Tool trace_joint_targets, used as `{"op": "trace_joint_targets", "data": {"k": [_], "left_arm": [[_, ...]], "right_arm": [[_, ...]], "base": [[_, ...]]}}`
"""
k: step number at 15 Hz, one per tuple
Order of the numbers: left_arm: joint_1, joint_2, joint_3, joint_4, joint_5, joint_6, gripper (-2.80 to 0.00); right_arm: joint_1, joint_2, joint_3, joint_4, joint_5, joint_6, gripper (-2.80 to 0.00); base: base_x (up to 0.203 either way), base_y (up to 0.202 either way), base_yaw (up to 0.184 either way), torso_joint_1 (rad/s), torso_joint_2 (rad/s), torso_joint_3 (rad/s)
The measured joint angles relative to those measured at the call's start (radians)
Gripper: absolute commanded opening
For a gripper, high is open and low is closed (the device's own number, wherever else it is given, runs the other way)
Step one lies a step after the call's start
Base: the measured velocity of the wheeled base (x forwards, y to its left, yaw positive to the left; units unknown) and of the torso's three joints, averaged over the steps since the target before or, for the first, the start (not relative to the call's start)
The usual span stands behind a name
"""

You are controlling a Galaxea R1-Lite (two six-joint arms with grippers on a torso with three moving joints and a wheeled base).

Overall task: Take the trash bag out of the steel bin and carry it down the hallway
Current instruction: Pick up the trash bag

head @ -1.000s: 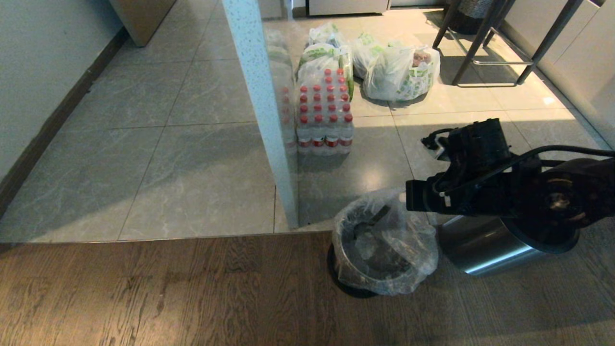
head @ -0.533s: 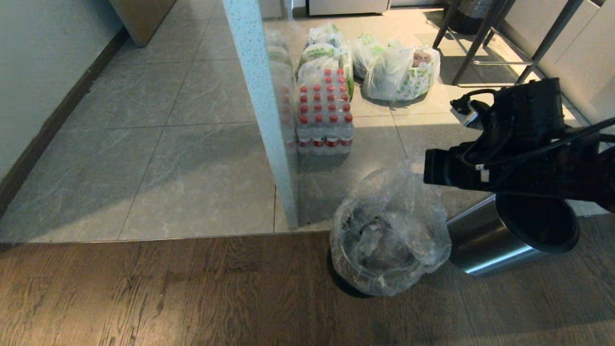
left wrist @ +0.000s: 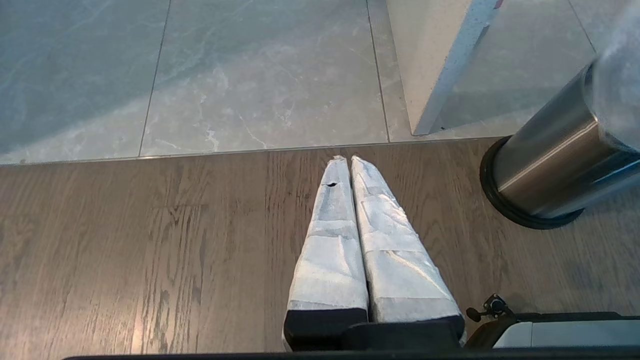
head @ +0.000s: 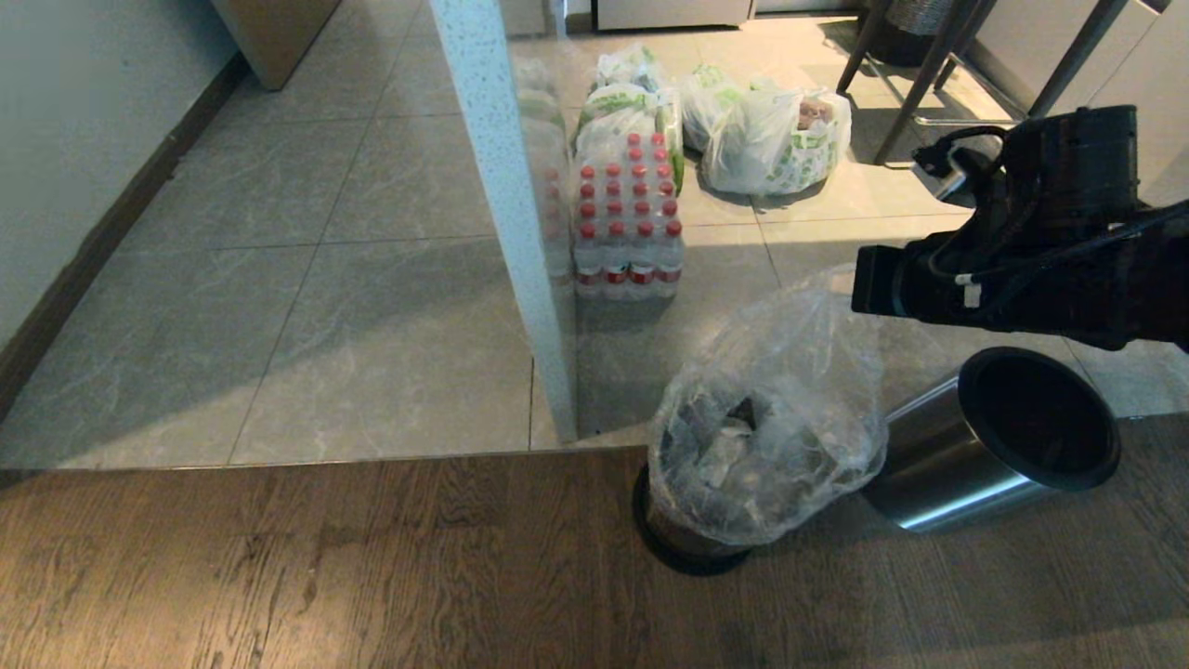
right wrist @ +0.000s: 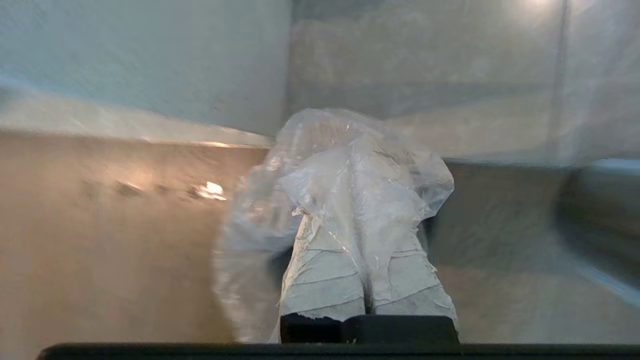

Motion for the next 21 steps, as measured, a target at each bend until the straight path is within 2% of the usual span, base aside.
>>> {"op": "trace_joint_targets", "data": {"k": [2, 3, 5, 8, 10, 14, 18, 21], "left_arm": [[0.000, 0.000, 0.000, 0.000, 0.000, -0.001, -2.80], [0.000, 0.000, 0.000, 0.000, 0.000, 0.000, -2.80], [0.000, 0.000, 0.000, 0.000, 0.000, 0.000, -2.80], [0.000, 0.000, 0.000, 0.000, 0.000, 0.000, -2.80], [0.000, 0.000, 0.000, 0.000, 0.000, 0.000, -2.80], [0.000, 0.000, 0.000, 0.000, 0.000, -0.001, -2.80], [0.000, 0.000, 0.000, 0.000, 0.000, 0.000, -2.80], [0.000, 0.000, 0.000, 0.000, 0.000, 0.000, -2.80]], "right_arm": [[-0.013, 0.016, 0.008, 0.005, 0.004, -0.078, -2.80], [-0.013, 0.029, 0.013, 0.009, 0.004, -0.081, -2.80], [0.028, 0.054, 0.019, 0.035, 0.022, -0.047, -2.80], [0.128, 0.098, 0.030, 0.115, 0.044, 0.051, -2.80], [0.177, 0.132, 0.035, 0.118, 0.043, 0.084, -2.80], [0.244, 0.200, 0.050, 0.109, 0.021, 0.070, -2.80], [0.288, 0.264, 0.103, 0.080, -0.041, 0.015, -2.80], [0.305, 0.316, 0.129, 0.033, -0.048, -0.002, -2.80]], "base": [[0.000, 0.000, 0.000, 0.000, 0.00, 0.000], [0.000, 0.000, 0.000, 0.000, 0.00, 0.000], [0.000, 0.000, 0.000, 0.000, 0.00, 0.000], [0.000, 0.000, 0.000, 0.000, 0.00, 0.000], [0.000, 0.000, 0.000, 0.000, 0.00, 0.000], [0.000, 0.000, 0.000, 0.000, 0.00, 0.000], [0.000, 0.000, 0.000, 0.000, 0.00, 0.000], [0.000, 0.000, 0.000, 0.000, 0.00, 0.000]]}}
